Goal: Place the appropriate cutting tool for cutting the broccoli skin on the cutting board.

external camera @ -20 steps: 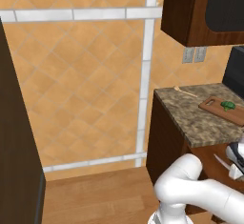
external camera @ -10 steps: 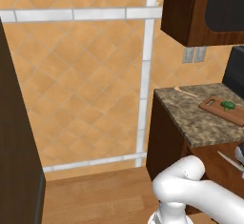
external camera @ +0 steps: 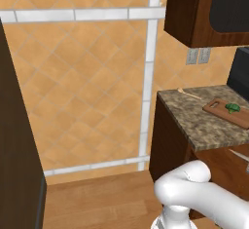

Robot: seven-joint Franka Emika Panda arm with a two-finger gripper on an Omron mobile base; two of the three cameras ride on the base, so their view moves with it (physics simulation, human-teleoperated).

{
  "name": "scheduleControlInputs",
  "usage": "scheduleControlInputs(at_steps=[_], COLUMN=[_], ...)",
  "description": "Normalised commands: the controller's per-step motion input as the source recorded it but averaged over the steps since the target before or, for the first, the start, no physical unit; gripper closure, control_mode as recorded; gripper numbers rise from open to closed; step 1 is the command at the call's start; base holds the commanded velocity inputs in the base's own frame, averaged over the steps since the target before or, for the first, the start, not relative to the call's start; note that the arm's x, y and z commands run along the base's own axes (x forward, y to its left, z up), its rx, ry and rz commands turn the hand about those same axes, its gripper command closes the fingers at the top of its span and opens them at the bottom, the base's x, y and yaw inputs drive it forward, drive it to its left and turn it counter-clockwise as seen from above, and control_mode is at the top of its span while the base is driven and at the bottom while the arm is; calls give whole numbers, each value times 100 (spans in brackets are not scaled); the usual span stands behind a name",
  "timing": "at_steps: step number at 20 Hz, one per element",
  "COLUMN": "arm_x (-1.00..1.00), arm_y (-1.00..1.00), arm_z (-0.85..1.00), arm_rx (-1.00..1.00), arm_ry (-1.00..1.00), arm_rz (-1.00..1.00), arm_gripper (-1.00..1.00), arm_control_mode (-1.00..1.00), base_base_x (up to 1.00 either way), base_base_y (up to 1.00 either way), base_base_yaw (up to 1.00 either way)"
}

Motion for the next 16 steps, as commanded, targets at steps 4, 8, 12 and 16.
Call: scheduleControlInputs(at_steps=[4, 8, 12, 16], arm_x=[-27, -1, 35, 80], arm_y=[-3, -18, -32, -35], arm_z=[100, 100, 94, 42], arm_rx=[0, 2, 2, 4], arm_ry=[7, 3, 0, 0], arm_rz=[20, 13, 1, 0], arm_gripper=[100, 100, 100, 100], arm_control_mode=[-100, -100, -100, -100], base_base_x=[0, 0, 0, 0], base_base_y=[0, 0, 0, 0], base_base_yaw=[0, 0, 0, 0])
